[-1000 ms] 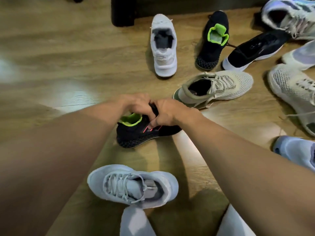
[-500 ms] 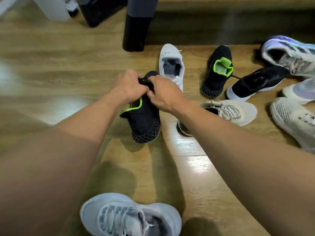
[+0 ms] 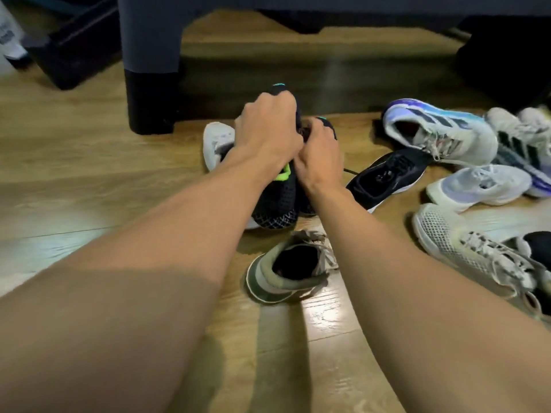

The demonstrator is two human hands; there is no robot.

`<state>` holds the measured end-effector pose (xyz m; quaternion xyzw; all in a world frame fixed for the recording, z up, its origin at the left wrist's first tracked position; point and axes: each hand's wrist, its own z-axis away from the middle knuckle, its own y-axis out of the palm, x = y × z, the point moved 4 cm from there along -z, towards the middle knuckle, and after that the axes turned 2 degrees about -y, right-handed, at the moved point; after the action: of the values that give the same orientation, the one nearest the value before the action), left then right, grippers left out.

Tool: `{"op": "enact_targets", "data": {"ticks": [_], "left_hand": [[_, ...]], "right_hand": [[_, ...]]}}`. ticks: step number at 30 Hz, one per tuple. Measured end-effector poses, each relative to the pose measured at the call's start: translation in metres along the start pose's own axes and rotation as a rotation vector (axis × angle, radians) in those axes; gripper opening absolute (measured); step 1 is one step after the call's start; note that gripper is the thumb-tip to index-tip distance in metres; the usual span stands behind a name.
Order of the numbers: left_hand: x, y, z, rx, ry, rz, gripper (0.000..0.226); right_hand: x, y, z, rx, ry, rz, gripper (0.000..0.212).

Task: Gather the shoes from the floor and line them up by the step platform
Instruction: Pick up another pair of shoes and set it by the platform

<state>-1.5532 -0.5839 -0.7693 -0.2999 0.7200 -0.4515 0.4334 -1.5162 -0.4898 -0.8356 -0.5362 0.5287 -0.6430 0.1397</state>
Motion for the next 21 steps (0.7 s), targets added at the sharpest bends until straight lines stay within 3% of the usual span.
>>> {"op": "enact_targets", "data": {"ticks": [3, 8, 15, 21], "left_hand": [[-0.010, 0.016, 0.003, 0.023, 0.100, -0.066, 0.034], [-0.015, 0.030, 0.011, 0.006, 0.216, -0.123, 0.031], [-0.007, 0.023, 0.014, 0.024, 0.178, -0.109, 0.034], [0.029, -0.009, 0.038, -0.058, 0.049, 0.033, 0.032]], "right_hand": [[-0.032, 0.015, -0.004, 0.105, 0.149, 0.065, 0.051], [-0.048, 0.038, -0.001, 0.269, 0.178, 0.139, 0.074], [-0.041, 0.014, 0.006, 0.037, 0.150, 0.077, 0.047], [-0.028, -0.008, 0.013, 0.067, 0.025, 0.215, 0.024]]}}
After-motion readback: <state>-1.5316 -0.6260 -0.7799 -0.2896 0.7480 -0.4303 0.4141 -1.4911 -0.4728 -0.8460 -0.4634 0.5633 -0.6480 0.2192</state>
